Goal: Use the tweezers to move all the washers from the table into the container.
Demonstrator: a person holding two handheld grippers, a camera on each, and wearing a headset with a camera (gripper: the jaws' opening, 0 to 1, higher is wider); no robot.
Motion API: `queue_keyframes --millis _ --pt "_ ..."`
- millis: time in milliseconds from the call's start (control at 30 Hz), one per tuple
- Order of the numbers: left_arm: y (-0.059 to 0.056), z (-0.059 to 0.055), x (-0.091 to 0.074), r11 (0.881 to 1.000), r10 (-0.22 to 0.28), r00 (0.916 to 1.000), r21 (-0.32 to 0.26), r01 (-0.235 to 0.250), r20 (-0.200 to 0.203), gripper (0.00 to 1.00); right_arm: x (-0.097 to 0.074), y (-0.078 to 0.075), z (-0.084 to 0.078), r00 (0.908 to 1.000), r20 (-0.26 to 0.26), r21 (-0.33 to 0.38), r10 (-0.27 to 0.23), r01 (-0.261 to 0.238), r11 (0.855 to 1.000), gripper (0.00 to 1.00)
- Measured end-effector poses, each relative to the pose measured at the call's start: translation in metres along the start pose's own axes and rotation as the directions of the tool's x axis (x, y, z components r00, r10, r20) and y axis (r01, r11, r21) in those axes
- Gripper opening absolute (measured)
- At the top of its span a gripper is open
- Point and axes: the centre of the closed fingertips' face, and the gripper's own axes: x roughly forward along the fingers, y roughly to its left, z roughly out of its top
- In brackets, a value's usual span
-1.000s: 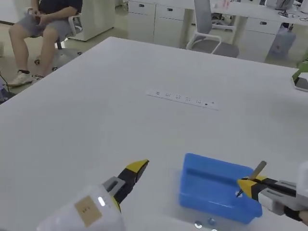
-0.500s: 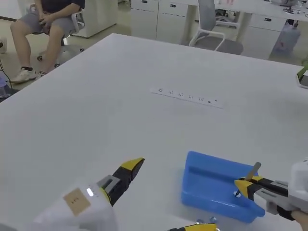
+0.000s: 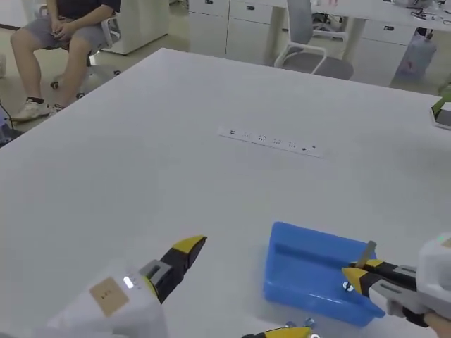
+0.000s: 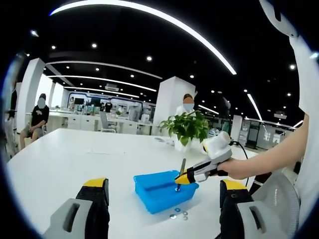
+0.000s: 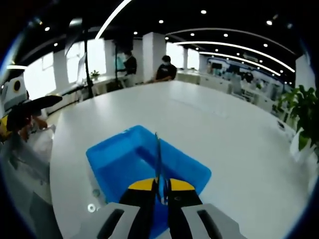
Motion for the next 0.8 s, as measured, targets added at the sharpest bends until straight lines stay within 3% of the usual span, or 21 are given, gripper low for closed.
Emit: queue_keyframes --millis 167,267,500,800 --pt "0.002 -0.001 0.0 1.0 0.006 1.0 -0.002 -0.006 -0.002 0.94 -0.002 -0.003 0.003 0.9994 0.036 0.065 -0.004 0.002 0.998 0.06" --pt "0.001 -0.002 0.0 1.0 0.005 0.9999 -0.003 -0.005 -0.012 0.94 -0.007 -0.001 0.013 0.9951 0.099 0.146 0.004 -0.019 0.989 0.06" --pt "0.001 -0.003 0.0 1.0 0.004 0.9999 -0.009 -0.004 -0.014 0.94 -0.027 0.012 0.04 0.9821 0.186 0.172 0.028 -0.061 0.983 0.06" --pt "0.001 -0.004 0.0 1.0 0.005 0.9997 -0.008 -0.005 -0.022 0.93 -0.042 0.04 0.054 0.968 0.232 0.174 0.097 -0.139 0.975 0.06"
